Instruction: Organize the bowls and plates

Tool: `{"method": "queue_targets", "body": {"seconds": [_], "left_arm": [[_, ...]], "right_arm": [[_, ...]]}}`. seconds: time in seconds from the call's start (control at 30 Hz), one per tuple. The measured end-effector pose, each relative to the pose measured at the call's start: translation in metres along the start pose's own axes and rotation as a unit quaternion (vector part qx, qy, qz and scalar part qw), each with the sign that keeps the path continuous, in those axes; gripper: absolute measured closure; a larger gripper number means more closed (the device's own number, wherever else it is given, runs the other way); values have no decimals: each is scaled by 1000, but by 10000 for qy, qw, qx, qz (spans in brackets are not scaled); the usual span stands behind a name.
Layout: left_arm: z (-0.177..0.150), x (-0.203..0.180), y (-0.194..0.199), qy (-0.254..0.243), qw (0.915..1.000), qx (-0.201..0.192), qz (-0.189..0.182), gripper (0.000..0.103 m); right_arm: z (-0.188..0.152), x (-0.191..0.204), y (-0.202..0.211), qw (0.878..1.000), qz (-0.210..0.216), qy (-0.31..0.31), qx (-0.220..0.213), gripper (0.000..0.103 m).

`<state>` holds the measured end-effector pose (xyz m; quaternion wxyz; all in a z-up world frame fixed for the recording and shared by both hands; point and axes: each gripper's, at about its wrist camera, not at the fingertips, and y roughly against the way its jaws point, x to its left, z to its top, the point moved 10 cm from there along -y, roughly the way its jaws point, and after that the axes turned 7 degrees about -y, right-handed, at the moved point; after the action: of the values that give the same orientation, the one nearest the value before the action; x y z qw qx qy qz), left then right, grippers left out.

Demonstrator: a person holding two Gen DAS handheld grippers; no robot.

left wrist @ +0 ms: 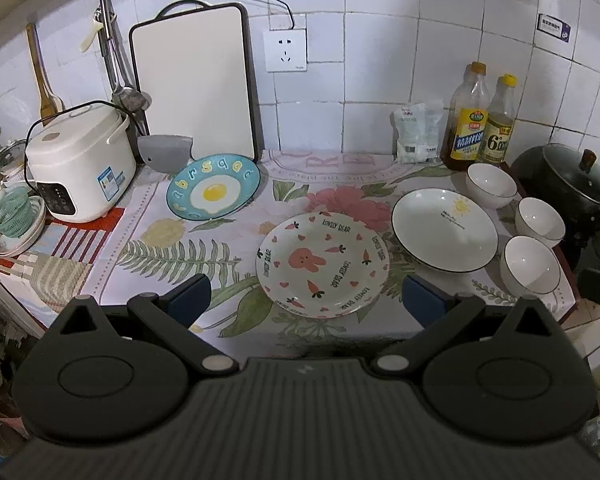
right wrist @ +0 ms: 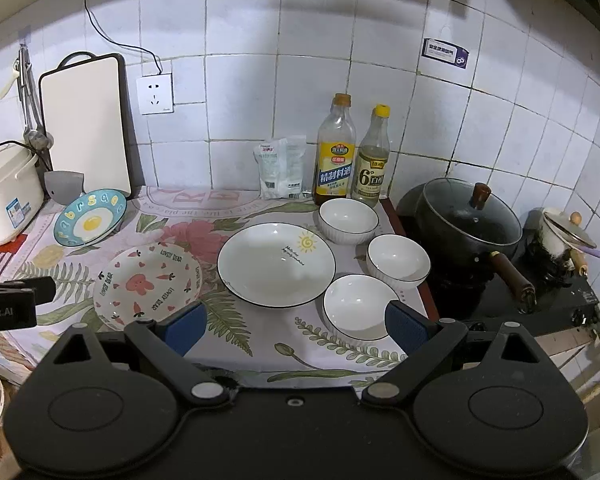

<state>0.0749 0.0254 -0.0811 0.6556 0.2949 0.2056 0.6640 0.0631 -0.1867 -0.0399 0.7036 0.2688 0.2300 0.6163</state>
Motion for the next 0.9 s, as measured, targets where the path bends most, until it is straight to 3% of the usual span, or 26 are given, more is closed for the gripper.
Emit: {"method": "queue_targets", "body": {"seconds": [0.33,0.63,0.9], "left_arm": [[3,-5,6,-119,9996,-267,-2,0],[-1,-5,4,17,9996,-205,-216,0],[-5,-1,1,39,9997,-145,-171,0]], "right_arm": [[-7,2,-7,10000,27,7,27,5],[-8,2,-10,10000,-4,26,69,5],[-9,3,-10,10000,-11,42,75,5]]}}
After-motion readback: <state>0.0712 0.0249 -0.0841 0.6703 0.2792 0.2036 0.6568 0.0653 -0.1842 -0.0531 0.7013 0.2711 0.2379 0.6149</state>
